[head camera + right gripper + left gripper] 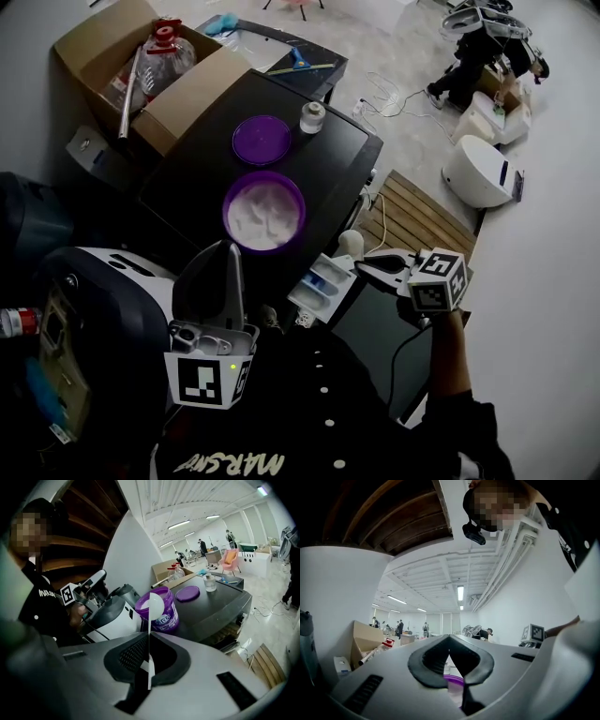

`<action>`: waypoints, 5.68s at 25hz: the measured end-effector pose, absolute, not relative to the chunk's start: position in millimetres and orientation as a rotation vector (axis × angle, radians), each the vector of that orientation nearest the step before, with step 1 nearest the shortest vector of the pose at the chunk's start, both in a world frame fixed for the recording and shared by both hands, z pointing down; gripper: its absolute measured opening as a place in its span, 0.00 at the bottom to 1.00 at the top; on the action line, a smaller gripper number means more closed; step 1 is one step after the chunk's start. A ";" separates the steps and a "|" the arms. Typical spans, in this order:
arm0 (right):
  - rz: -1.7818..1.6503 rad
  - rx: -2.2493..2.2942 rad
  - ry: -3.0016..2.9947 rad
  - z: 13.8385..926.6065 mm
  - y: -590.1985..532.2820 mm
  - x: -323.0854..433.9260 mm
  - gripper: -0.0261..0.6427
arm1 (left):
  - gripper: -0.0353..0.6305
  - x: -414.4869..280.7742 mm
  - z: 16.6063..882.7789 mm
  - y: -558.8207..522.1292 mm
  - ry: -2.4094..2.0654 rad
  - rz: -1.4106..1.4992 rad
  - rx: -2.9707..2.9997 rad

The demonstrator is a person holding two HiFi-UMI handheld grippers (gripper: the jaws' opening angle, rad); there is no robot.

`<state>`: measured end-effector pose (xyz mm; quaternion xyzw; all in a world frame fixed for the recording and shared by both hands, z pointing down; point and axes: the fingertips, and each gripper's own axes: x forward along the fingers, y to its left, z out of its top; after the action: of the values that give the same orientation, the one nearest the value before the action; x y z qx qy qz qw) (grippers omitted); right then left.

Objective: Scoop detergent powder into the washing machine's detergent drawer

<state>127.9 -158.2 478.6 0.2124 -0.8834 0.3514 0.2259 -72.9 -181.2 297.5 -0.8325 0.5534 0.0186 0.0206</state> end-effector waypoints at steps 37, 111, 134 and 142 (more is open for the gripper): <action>0.519 0.282 -1.847 677.7 -129.3 147.7 0.09 | 0.07 -97.1 341.6 -174.9 1.877 -0.146 -2.591; 1.107 0.785 -2.579 477.9 -162.9 115.3 0.09 | 0.07 -94.4 309.8 -179.4 1.822 0.036 -2.564; 0.342 1.758 -2.904 270.5 -191.1 184.4 0.09 | 0.07 -106.0 267.7 -186.7 1.789 0.129 -2.462; 0.195 1.860 -2.845 266.9 -184.1 196.0 0.09 | 0.07 -105.6 255.0 -184.5 1.779 0.162 -2.433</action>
<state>196.0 -184.1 266.9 0.5417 -0.8284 0.0568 -0.1311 -105.6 -184.5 255.0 -0.8046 0.5882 0.0536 0.0614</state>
